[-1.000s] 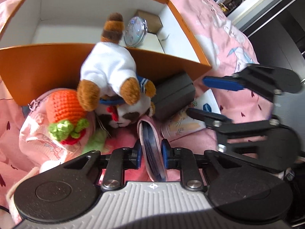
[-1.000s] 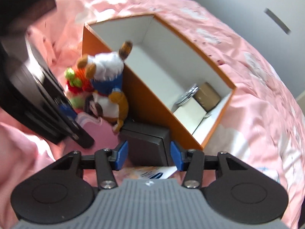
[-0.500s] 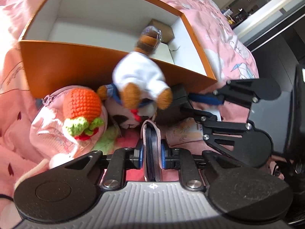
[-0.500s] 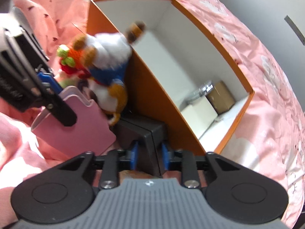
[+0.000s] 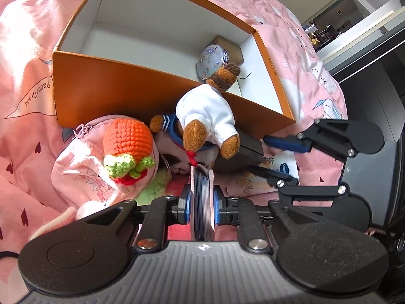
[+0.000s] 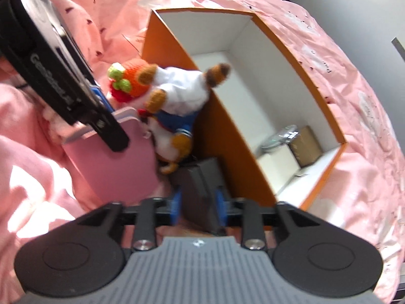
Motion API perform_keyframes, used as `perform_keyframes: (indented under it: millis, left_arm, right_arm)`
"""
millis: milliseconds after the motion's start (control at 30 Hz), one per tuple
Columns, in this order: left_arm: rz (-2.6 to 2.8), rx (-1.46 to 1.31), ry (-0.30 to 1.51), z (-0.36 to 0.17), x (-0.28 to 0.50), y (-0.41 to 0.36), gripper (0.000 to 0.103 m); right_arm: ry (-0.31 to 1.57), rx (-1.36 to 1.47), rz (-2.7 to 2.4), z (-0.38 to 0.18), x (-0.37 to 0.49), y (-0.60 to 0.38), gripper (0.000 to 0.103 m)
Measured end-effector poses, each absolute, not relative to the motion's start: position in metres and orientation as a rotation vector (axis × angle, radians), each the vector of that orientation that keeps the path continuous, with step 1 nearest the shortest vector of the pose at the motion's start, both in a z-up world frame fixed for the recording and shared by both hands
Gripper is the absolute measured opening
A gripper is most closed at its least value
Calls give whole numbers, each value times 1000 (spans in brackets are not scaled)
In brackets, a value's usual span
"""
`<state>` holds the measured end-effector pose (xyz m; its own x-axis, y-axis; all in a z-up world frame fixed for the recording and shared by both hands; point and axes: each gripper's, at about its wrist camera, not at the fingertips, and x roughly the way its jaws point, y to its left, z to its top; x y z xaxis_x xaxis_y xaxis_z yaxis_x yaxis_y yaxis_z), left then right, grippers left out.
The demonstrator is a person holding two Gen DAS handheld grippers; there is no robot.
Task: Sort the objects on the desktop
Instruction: 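Carry the pink wallet over the orange box with the left tool while the right tool carries the grey box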
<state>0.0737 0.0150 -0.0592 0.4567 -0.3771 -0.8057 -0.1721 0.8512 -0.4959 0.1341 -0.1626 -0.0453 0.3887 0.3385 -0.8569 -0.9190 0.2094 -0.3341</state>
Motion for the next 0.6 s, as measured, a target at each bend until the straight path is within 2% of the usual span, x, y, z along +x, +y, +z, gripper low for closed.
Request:
perform_keyframes:
  millis: [100,200,533,600]
  left_arm:
    - [-133,-569,1107,-58,76,15,19]
    - [-131,-565,1116,-58,77,14,19]
    - [-131,-569,1128,-60,79,12,19]
    - [-130,-573,1129,-61,79,13,19]
  right_arm:
    - [734,-1018,991,-46,144,-164,39]
    - [741,-1051,1011,-48,146,-161,47]
    - [781,-1086,1091,-67,152,-153,48]
    - [815,-1085,1163,-66,146,-153,42]
